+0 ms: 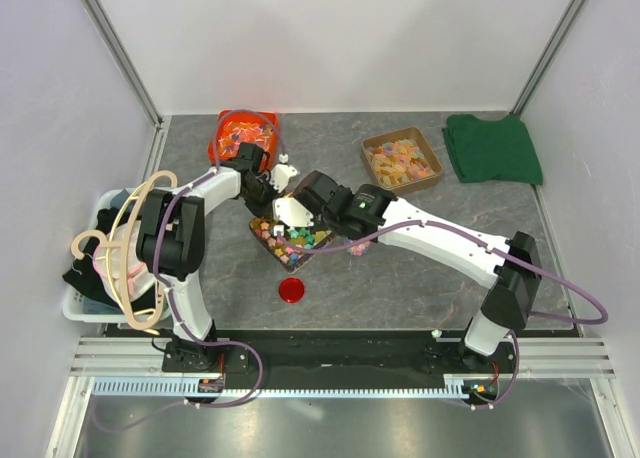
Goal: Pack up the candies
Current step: Scoop the fake candies from the storage box.
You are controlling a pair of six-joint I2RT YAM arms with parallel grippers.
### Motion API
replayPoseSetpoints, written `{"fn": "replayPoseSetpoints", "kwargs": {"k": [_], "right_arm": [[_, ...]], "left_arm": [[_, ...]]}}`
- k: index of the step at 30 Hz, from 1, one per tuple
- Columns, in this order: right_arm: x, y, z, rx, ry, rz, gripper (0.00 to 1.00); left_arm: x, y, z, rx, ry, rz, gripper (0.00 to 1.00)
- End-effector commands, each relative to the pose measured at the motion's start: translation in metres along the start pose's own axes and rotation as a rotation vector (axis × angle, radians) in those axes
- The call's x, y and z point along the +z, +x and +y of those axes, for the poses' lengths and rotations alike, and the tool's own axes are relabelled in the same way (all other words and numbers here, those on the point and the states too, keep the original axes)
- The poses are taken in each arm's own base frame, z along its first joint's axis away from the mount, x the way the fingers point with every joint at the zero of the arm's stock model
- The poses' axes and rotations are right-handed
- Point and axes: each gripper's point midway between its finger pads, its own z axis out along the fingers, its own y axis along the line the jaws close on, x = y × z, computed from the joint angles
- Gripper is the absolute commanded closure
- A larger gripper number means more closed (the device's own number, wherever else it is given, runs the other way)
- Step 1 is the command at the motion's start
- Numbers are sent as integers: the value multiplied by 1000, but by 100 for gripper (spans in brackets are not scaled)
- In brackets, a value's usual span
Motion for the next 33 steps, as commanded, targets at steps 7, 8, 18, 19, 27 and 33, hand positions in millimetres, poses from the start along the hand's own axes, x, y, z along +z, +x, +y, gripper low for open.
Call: {"fn": "replayPoseSetpoints", "kwargs": {"k": [7,8,18,19,27,33], "right_arm": [[12,-8,17,-189,-110,48,100],[12,-10,16,-199,-114,45,100],[35,-12,31,-344,-206,116,100],[37,-13,30,-351,-205,120,100],[45,-7,26,-406,-185,179,100],[47,-6,27,-409,-191,182,100]], "left_arm": [[5,-16,21,191,-147,66,98],[4,-20,22,224,-157,66,98],[-25,-68,36,481,-279,43,98],[-29,-72,35,496,-284,32,98],[-48,-87,31,616,-328,-11,98],[-64,-102,32,693,-386,-34,98]]}}
